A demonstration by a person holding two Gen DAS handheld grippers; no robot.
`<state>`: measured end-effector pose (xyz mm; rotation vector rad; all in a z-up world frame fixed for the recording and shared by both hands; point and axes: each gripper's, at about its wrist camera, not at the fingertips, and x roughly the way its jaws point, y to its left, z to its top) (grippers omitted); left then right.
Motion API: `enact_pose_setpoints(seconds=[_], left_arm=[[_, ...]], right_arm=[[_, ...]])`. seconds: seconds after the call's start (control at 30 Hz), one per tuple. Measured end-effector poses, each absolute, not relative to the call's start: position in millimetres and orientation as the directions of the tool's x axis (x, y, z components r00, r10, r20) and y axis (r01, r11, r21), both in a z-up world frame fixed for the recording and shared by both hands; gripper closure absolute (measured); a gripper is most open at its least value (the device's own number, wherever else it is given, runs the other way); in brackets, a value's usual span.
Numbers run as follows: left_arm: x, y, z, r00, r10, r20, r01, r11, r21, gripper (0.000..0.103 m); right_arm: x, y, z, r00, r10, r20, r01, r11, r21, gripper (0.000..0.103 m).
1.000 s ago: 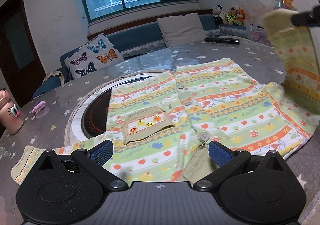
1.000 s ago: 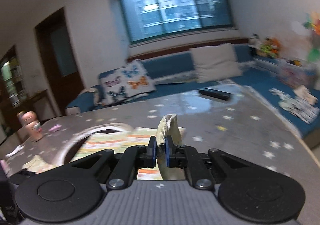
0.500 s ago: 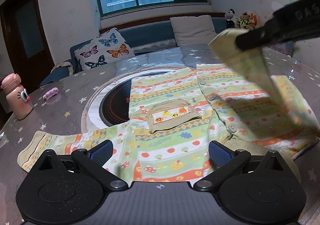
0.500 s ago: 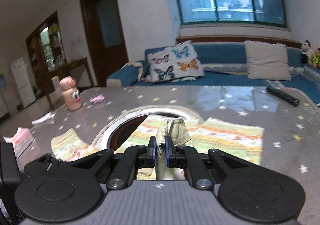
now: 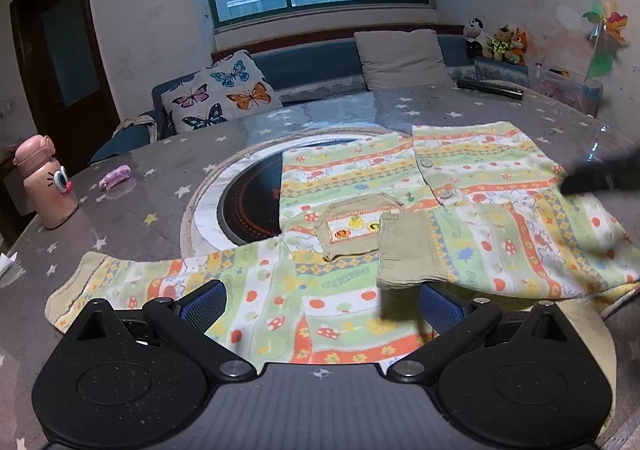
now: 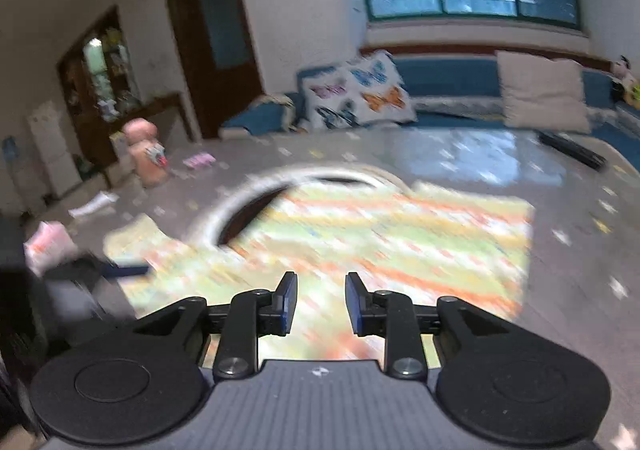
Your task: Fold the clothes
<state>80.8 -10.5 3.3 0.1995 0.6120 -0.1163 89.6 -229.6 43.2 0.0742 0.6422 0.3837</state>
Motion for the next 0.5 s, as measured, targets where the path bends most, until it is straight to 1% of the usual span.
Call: enact_pose_setpoints(seconds=[0.13,0.23,0.3,0.5], left_arm=[[81,-8,10,0.827,-0.031,-0.561,0.144,0.977,0.159,0.000],[82,-6,17,0.839,-0.012,-0.544,0.118,0.980,0.161,0.000],[83,-4,22,0.846,-0.006,-0.533,0.104,0.983,0.154,0.000],[91,-15,26,0.845,-0.032,-0.534,0.130,0.981,0.146,0.000]], right_arm=[[84,-265,16,0.718,0.280,-0.637,-0.231,0.959,0.161,0.077],[84,-283,-1,0.701,0.250,-0.668,-0.182,0.968,0.172,0.078],[83,-288,-2,0.700,0.250,-0.669,-0.186,0.968,0.168,0.078],[93,-286,12,0.752,0.247,-0.612,-0.195,0.969,0.151,0.078]])
